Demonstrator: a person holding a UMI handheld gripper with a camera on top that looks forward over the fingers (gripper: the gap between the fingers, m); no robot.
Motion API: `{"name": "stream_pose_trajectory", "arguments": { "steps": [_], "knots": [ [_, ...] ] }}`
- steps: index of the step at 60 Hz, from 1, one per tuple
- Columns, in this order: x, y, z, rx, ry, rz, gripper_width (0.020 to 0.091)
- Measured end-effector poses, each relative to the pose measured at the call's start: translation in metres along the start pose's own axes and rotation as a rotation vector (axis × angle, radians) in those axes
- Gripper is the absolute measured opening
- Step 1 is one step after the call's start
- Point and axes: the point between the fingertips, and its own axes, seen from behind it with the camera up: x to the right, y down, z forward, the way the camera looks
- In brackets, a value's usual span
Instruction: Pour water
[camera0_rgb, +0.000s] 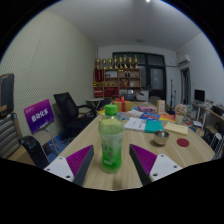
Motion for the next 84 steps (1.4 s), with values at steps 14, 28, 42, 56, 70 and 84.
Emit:
{"name": "stream_pose_trajectory", "arguments": {
  "steps": [14, 28, 42, 56, 70, 84],
  "knots": [
    [0.013, 0.002, 0.090, 0.005, 0.089, 0.108, 0.0730],
    [0.007, 0.005, 0.102, 0.033, 0.106, -0.011, 0.0466],
    [-0.013, -0.015, 0.116, -0.050, -0.035, -0.037, 0.0386],
    [0.044, -0.094, 0.153, -0.044, -0.107, 0.932, 0.0381],
    [0.101, -0.073, 0.177, -0.084, -0.148, 1.678, 0.0381],
    [0.079, -0.107, 0.140, -0.083, -0.304, 2.122, 0.0381]
  ]
}}
